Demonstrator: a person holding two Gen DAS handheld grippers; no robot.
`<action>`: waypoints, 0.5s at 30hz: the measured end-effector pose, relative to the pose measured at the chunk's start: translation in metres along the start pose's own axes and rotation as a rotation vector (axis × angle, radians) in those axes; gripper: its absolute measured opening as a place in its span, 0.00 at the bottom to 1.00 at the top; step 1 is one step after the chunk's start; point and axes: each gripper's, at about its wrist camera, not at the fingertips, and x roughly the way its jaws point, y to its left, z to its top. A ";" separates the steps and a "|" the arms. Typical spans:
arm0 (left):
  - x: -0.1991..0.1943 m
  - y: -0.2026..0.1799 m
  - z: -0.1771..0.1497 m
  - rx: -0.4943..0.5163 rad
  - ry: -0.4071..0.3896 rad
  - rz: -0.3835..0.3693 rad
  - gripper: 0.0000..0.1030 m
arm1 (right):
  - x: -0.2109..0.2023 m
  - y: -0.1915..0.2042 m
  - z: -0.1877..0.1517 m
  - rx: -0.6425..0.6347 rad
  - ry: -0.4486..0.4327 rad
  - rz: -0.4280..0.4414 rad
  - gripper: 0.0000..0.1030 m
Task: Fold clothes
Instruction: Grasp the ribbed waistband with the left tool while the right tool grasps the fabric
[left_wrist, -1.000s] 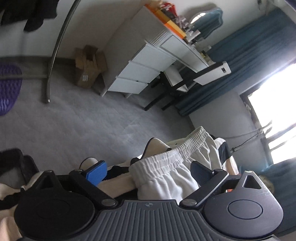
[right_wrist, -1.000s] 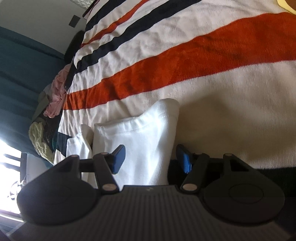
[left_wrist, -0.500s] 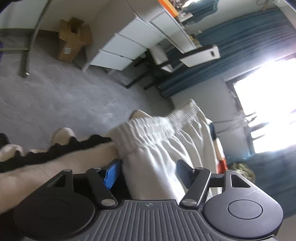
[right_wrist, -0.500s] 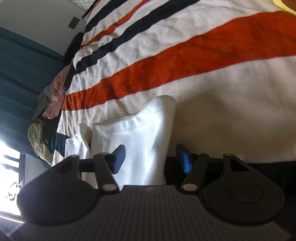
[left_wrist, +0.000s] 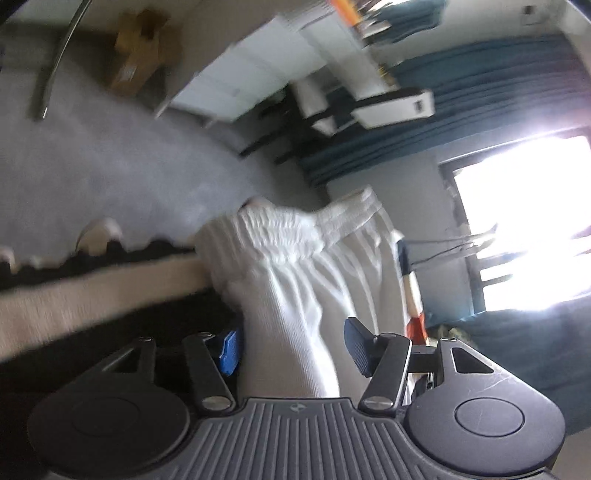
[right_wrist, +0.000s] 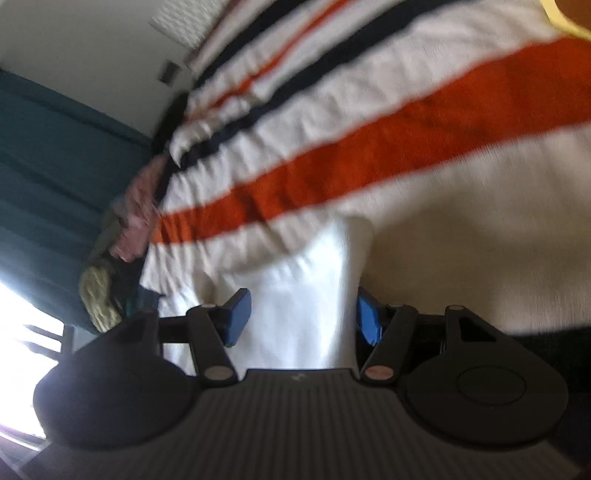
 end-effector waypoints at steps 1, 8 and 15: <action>0.004 -0.002 0.000 0.011 0.010 0.018 0.58 | 0.002 -0.003 -0.001 0.010 0.015 -0.018 0.61; 0.015 -0.040 -0.001 0.141 0.012 0.144 0.49 | 0.009 -0.001 -0.003 -0.025 0.052 -0.040 0.31; 0.017 -0.046 -0.002 0.127 -0.022 0.054 0.30 | 0.002 0.003 -0.001 -0.032 0.019 0.017 0.10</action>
